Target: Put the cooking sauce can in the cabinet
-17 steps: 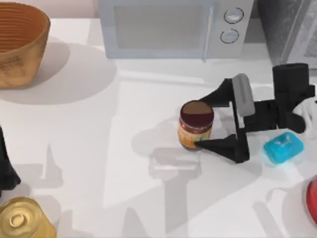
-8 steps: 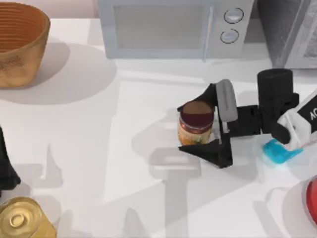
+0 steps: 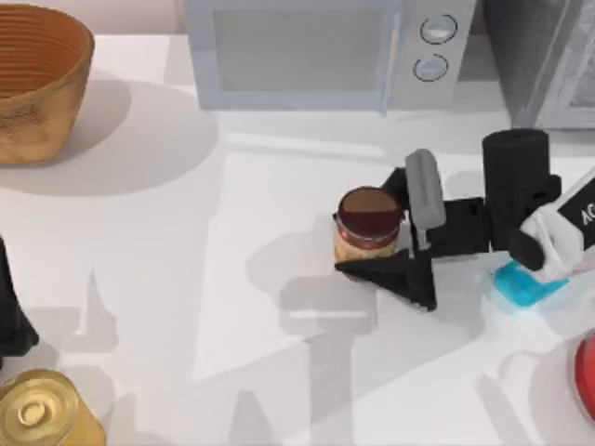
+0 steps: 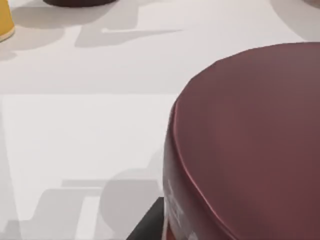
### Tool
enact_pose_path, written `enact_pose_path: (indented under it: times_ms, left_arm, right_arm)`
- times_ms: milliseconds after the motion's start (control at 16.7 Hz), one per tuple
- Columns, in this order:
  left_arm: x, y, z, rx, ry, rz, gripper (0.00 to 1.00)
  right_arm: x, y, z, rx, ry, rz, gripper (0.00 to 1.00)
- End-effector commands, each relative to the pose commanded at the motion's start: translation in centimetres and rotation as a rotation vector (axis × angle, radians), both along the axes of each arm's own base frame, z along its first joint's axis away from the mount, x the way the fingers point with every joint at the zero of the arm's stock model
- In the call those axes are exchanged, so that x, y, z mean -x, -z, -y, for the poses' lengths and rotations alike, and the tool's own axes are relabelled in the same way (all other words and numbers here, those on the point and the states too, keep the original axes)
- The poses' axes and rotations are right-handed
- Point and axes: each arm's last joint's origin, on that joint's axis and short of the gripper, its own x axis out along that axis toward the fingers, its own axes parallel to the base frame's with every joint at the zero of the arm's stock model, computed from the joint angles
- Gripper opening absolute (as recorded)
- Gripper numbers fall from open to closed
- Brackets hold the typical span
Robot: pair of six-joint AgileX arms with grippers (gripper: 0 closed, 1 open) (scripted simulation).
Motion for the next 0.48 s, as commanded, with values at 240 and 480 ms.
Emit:
enact_pose_path:
  times_ms: [240,480]
  left_arm:
    - [0.0,0.0,0.0,0.0,0.0,0.0,1.0]
    - [0.0,0.0,0.0,0.0,0.0,0.0,1.0]
  right_arm:
    - [0.0,0.0,0.0,0.0,0.0,0.0,0.17]
    - [0.0,0.0,0.0,0.0,0.0,0.0,0.0]
